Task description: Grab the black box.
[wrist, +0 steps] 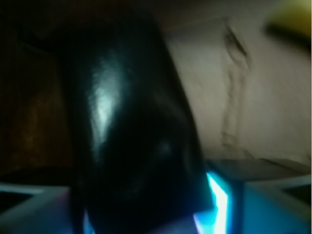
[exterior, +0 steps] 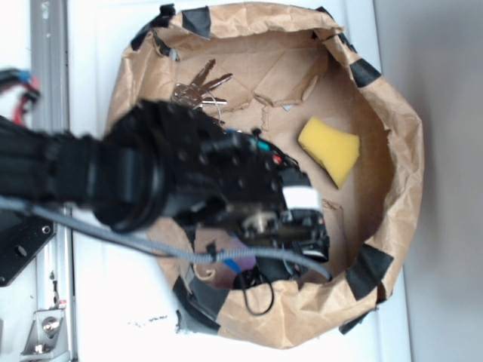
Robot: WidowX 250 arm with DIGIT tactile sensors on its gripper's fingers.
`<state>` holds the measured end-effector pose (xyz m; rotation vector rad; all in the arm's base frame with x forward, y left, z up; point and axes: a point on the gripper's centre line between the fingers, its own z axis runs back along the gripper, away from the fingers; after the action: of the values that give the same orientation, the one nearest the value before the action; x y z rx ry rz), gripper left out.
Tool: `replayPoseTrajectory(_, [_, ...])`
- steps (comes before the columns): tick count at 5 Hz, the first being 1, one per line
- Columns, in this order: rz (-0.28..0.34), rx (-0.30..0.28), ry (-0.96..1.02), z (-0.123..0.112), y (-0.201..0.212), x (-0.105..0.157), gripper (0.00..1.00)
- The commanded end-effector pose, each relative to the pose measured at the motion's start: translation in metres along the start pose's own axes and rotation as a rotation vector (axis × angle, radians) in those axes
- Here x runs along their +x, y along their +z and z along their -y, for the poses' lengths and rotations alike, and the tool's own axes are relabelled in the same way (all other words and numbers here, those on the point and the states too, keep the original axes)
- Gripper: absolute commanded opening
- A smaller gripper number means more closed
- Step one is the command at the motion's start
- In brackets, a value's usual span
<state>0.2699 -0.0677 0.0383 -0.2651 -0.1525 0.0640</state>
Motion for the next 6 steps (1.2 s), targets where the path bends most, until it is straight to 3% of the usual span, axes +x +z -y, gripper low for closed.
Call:
replayPoseTrajectory(1, [0.153,0.011,0.130,-0.022,0.100,0.027,0.00])
replayPoseTrajectory(2, [0.156,-0.008,0.122,-0.023,0.119,0.025,0.00])
replayPoseTrajectory(3, [0.144,0.011,0.052,-0.022,0.108,0.022,1.00])
replayPoseTrajectory(5, [0.214,0.093,0.074,-0.024,0.045,0.023,1.00])
replayPoseTrajectory(6, [0.220,0.133,0.092,-0.025,0.026,0.031,1.00])
